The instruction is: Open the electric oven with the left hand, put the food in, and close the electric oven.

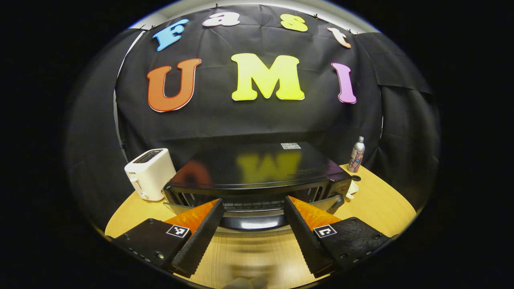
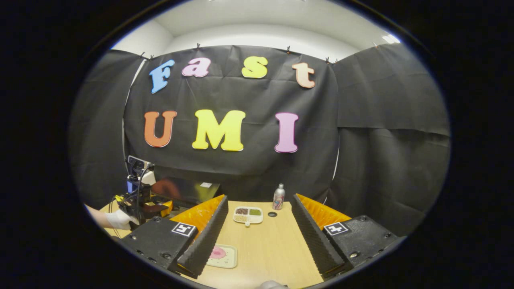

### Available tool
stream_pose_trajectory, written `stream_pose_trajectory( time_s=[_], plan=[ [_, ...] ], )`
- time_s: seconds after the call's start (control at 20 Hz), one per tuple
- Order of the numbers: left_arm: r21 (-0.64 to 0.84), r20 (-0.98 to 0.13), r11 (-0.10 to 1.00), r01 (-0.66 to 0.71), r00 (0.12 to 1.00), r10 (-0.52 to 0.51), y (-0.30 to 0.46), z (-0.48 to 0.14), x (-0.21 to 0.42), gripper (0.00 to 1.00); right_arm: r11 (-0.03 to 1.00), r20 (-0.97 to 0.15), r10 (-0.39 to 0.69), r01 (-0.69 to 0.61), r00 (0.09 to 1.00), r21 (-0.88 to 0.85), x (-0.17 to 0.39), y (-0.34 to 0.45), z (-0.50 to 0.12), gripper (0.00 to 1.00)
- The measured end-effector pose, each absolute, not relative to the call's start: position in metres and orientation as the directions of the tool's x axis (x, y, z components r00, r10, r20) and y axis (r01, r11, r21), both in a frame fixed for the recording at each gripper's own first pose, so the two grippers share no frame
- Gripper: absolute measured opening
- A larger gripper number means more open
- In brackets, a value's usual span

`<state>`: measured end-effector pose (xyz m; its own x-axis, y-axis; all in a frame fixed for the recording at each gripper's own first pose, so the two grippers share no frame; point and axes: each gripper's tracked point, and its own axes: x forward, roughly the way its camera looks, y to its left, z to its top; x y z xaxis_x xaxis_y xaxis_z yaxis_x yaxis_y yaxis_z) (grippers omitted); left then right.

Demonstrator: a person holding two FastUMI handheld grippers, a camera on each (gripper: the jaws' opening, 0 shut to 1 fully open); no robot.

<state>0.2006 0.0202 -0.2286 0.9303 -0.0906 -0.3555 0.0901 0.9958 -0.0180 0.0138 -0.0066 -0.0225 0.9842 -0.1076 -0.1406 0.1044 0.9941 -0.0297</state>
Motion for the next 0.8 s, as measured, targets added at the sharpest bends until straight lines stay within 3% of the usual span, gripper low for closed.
stream_pose_trajectory(
  time_s=[0.8],
  plan=[
    [-0.028, -0.506, 0.995, 0.091, 0.858, -0.093, 0.021, -0.301, 0.102, 0.96, 0.997, -0.186, -0.077, 0.075, 0.98, -0.019, -0.011, 0.005, -0.044, 0.96]
  ],
)
